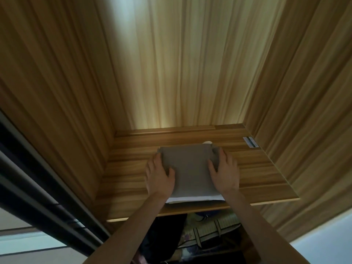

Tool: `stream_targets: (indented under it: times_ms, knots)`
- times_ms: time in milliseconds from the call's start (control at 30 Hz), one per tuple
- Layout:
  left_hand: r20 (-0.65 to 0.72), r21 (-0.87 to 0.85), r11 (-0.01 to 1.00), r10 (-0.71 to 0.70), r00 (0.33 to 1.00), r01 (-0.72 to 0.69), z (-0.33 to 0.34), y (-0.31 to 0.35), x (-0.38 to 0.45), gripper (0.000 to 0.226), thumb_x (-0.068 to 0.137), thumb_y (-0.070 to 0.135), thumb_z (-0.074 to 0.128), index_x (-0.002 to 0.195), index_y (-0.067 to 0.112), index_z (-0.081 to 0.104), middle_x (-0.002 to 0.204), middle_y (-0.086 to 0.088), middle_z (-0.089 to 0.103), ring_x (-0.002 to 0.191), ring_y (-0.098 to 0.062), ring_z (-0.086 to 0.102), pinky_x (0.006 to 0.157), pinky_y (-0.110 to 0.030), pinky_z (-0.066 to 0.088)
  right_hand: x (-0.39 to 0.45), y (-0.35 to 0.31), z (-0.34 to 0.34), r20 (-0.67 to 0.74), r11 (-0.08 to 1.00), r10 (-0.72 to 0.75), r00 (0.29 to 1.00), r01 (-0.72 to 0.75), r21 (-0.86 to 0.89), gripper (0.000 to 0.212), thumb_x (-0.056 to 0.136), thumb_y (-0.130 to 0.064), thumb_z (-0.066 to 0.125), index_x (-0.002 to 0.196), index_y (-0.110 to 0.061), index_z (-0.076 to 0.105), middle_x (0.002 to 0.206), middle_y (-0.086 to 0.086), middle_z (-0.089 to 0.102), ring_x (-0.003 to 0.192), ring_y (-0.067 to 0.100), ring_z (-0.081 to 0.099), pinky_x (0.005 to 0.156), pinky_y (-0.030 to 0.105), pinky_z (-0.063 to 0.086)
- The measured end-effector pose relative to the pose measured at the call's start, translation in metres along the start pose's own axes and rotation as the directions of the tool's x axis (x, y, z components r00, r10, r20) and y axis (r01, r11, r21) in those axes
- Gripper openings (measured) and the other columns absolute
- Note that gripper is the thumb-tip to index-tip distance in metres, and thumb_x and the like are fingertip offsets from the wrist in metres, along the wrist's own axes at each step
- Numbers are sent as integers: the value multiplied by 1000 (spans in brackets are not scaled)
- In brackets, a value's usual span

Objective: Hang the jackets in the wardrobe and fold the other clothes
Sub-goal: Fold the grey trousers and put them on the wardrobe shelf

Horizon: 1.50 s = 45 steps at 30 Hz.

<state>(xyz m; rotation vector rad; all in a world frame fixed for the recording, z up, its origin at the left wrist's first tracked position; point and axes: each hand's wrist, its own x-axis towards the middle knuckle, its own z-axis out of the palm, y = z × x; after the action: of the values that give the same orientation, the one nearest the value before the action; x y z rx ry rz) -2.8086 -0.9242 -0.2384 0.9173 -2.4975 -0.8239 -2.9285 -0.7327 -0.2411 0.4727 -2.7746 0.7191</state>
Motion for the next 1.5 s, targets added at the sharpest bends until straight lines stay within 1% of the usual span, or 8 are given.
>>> stream_targets:
  times_ms: [100,167,367,500,567,700,1100,1500]
  knots:
    - [62,217,915,334,940,-340,12,-5,-5,66,107,52,34,163,19,26,171,-5,20,159,-23,12,129,-41,-2,-6,-3,8,-30,955,-296,955,296,20,69,104,-56,42,158,-13,38,162,7,42,151,25,38,120,51,37]
    - [112,269,873,390,914,-406,19,-11,-6,65,107,54,27,162,18,31,170,-8,24,159,-24,14,128,-38,-3,-11,-3,17,72,946,-323,944,321,37,74,104,-63,35,160,-15,36,165,5,39,155,21,31,123,51,33]
    - [207,322,853,360,910,-411,20,-13,-3,78,97,61,13,160,18,33,169,-9,26,159,-25,16,131,-41,6,-18,0,25,158,964,-266,951,261,49,78,102,-66,30,160,-14,37,167,1,34,156,15,25,127,39,17]
    - [228,318,854,352,908,-411,1,-8,-5,66,106,56,24,161,20,30,170,-4,25,159,-21,14,131,-42,7,-14,-3,15,210,965,-261,942,252,70,93,96,-79,15,161,-15,34,168,2,32,157,15,22,129,40,17]
    - [199,326,849,368,908,-416,-14,-7,-13,63,107,52,27,161,20,31,169,-3,29,158,-21,18,130,-44,12,-19,-9,9,180,963,-268,947,259,69,94,94,-82,15,161,-18,35,167,1,34,157,16,24,129,46,22]
    - [95,360,841,397,913,-403,-57,-15,-36,62,106,51,27,159,20,35,164,-2,38,153,-21,30,129,-45,17,-45,-34,-6,98,946,-318,943,309,94,79,100,-70,27,159,-20,39,165,1,38,156,18,26,128,40,20]
    - [-184,378,805,549,815,-457,-198,-48,-96,56,103,43,47,151,13,50,152,-6,55,147,-24,43,126,-45,29,-126,-167,-66,-136,890,-445,885,454,47,65,106,-58,37,151,-14,51,150,5,57,143,21,48,122,46,34]
    - [-134,186,790,609,782,-584,-315,-143,-163,50,101,43,51,144,17,55,143,0,60,131,-20,53,108,-40,49,-247,-279,-90,-167,930,-366,916,354,-94,69,105,-63,33,146,-13,58,143,6,64,136,24,55,117,48,40]
